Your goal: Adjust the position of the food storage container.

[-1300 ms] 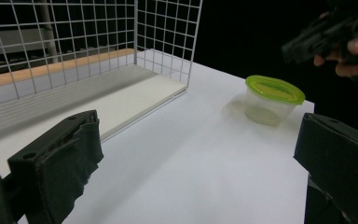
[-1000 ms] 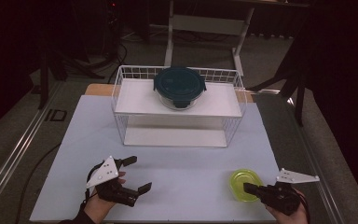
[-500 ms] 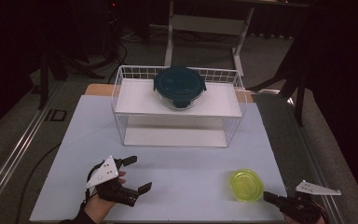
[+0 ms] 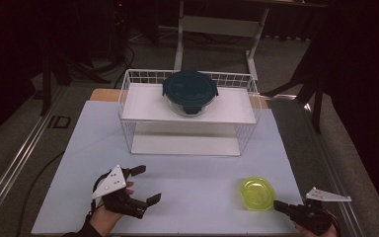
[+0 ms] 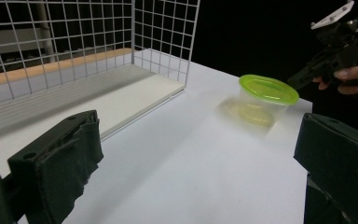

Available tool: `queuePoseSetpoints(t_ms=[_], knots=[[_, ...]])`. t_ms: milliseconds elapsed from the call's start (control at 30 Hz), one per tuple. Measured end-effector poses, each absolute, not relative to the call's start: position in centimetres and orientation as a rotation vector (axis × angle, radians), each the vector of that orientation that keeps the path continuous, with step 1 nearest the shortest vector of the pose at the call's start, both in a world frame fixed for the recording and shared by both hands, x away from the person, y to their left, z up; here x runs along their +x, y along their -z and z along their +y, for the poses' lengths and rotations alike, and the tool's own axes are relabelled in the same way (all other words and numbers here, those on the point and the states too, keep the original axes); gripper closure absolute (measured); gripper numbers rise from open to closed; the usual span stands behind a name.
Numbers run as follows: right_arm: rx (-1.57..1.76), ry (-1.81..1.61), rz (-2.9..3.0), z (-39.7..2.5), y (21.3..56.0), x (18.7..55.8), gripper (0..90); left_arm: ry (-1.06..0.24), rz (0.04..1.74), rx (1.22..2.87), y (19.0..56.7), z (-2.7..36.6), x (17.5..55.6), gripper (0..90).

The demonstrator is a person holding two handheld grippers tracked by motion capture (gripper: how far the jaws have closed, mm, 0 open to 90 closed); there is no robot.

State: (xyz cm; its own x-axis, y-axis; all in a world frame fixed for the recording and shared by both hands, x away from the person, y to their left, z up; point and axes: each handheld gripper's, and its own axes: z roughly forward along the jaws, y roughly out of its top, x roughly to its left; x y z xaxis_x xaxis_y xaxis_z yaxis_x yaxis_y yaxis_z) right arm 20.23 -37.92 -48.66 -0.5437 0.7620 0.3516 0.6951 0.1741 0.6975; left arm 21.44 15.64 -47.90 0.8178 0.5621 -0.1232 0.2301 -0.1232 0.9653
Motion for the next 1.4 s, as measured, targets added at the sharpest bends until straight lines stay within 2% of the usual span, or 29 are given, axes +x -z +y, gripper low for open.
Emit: queuePoseSetpoints(t_ms=[367, 633, 867, 1400], knots=[[1.432, -1.333, 2.389, -35.8, 48.9, 22.2, 90.0, -0.318, 0.624, 1.702, 47.9, 15.8, 21.4, 0.4], [1.459, -1.331, 2.355, -36.6, 49.0, 22.6, 90.0, -0.318, 0.625, 1.700, 47.9, 15.8, 21.4, 0.4], [1.523, -1.292, 2.359, -37.0, 50.6, 23.2, 90.0, -0.318, 0.625, 1.699, 47.9, 15.7, 21.5, 0.4], [1.484, -1.247, 2.491, -33.6, 51.9, 25.7, 90.0, -0.316, 0.623, 1.703, 48.0, 15.7, 21.4, 0.4]])
